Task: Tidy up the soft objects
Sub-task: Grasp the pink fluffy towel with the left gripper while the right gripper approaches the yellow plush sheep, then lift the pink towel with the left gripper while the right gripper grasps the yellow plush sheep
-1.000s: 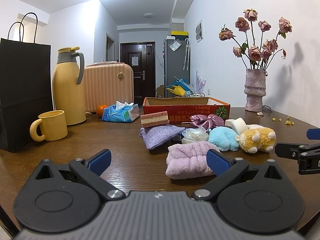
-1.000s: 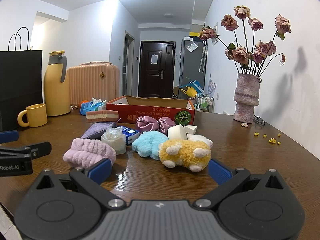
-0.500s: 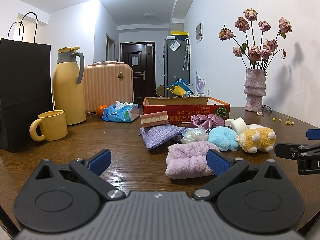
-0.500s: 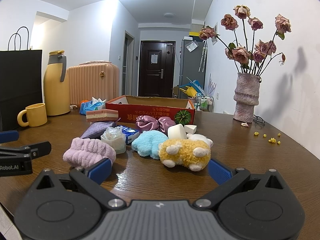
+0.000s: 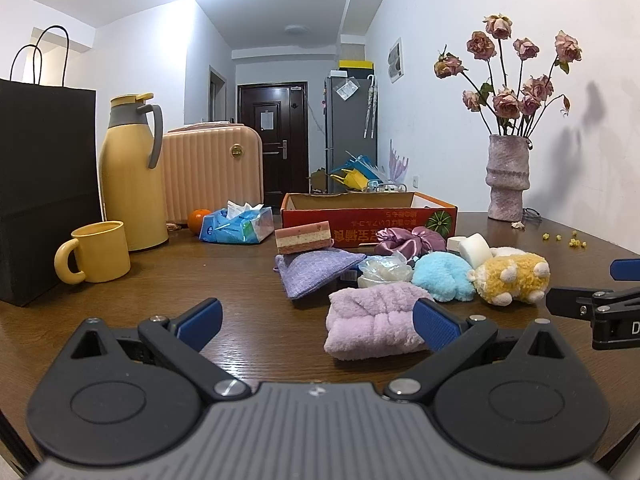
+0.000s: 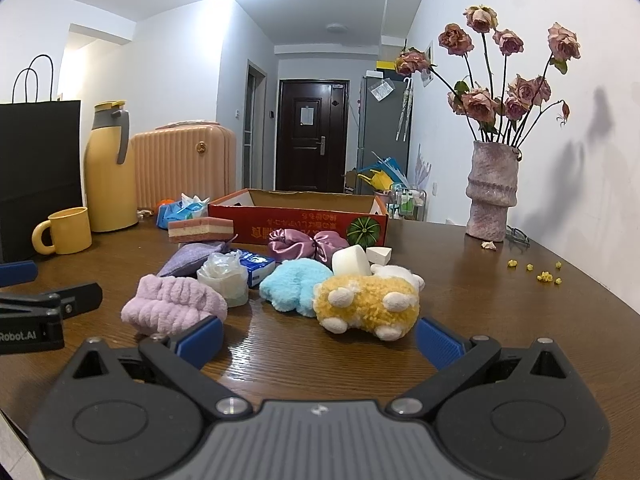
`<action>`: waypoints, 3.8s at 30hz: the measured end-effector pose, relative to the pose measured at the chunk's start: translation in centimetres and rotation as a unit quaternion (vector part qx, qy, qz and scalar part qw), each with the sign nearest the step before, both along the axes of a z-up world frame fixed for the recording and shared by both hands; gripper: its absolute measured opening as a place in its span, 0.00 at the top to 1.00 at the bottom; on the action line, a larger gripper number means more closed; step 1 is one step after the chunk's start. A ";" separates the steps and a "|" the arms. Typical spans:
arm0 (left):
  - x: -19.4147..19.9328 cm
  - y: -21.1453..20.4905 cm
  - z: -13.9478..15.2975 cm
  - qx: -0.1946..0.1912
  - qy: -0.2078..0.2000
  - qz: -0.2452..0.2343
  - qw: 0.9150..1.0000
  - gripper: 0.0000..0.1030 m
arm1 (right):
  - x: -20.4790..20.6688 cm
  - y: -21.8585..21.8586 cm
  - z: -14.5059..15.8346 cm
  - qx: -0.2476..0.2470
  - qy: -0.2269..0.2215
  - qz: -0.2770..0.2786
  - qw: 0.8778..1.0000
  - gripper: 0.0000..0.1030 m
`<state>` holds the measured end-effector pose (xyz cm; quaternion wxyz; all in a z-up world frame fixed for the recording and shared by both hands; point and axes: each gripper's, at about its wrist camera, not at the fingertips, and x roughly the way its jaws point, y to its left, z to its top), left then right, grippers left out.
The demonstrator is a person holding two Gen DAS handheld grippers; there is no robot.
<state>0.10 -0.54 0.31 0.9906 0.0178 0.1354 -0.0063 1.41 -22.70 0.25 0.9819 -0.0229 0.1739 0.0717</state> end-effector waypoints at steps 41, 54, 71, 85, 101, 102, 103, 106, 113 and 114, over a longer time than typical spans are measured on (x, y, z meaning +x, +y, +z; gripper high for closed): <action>11.3 -6.3 -1.2 0.027 0.133 -0.002 0.991 0.00 | 7.2 -5.4 -1.1 0.026 0.017 -0.034 0.999 0.00; 14.5 -6.0 -2.7 0.006 0.196 0.014 0.980 0.00 | 8.5 -6.1 -1.8 0.039 0.032 -0.034 0.998 0.00; 12.7 -5.3 -1.5 -0.032 0.147 -0.041 0.988 0.64 | 8.4 -5.6 -1.7 0.032 0.039 -0.039 0.998 0.00; 11.6 -3.4 -0.7 -0.055 0.106 -0.050 0.992 0.71 | 8.4 -4.4 -0.9 0.019 0.037 -0.036 0.998 0.00; 10.8 -0.2 0.0 -0.071 0.065 -0.027 0.995 0.71 | 9.6 -2.1 0.0 -0.003 0.042 -0.027 0.999 0.00; 10.8 0.0 0.0 -0.073 0.065 -0.026 0.995 0.71 | 9.7 -2.0 0.0 -0.004 0.044 -0.027 0.999 0.00; 10.8 0.1 0.0 -0.074 0.064 -0.027 0.995 0.71 | 9.8 -1.9 0.0 -0.005 0.046 -0.027 0.999 0.00; 10.8 0.3 0.0 -0.076 0.063 -0.028 0.995 0.71 | 10.2 -1.6 -0.3 -0.008 0.053 -0.025 0.998 0.00; 10.8 0.4 -0.1 -0.078 0.064 -0.031 0.994 0.71 | 12.4 -1.6 -0.6 -0.015 0.068 -0.036 0.997 0.00; 10.8 0.4 -0.1 -0.078 0.065 -0.031 0.994 0.71 | 12.8 -1.7 -0.6 -0.015 0.071 -0.039 0.997 0.00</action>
